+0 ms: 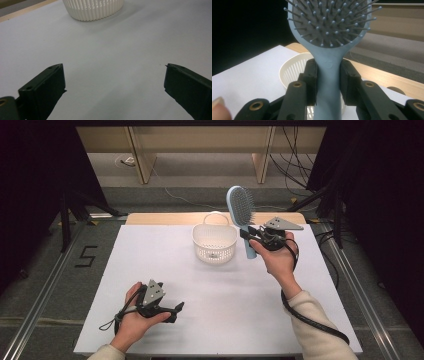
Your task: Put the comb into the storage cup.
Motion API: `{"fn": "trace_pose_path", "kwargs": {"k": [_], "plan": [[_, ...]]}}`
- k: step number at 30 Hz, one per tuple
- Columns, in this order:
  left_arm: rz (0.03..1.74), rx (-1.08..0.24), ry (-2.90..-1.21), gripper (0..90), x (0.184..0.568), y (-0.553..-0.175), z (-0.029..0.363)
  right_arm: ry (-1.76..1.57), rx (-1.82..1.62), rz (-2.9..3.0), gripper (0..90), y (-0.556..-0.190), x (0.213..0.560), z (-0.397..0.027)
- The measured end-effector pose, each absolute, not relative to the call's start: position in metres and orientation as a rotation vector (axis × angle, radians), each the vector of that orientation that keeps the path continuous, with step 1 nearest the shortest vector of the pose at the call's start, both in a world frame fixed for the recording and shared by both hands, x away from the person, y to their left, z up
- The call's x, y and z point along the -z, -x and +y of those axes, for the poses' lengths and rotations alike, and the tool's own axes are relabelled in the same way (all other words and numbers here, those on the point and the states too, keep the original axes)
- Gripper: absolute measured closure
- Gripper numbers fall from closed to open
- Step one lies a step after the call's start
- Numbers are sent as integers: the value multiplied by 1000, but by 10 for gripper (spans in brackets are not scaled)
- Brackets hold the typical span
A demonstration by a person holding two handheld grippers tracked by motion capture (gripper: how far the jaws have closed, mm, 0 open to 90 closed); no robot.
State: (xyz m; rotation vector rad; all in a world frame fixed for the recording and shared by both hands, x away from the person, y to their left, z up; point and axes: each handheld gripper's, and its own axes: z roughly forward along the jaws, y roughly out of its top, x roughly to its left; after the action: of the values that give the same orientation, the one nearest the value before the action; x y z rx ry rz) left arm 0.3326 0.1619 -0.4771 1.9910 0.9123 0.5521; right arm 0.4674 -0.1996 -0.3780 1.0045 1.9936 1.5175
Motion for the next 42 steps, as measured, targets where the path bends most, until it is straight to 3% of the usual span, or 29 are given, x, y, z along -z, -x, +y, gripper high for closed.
{"fn": "trace_pose_path", "kwargs": {"k": [42], "plan": [[914, -551, -1992, 31, 477, -333, 162, -1019, -1526, 1992, 706, -479, 378, -193]]}}
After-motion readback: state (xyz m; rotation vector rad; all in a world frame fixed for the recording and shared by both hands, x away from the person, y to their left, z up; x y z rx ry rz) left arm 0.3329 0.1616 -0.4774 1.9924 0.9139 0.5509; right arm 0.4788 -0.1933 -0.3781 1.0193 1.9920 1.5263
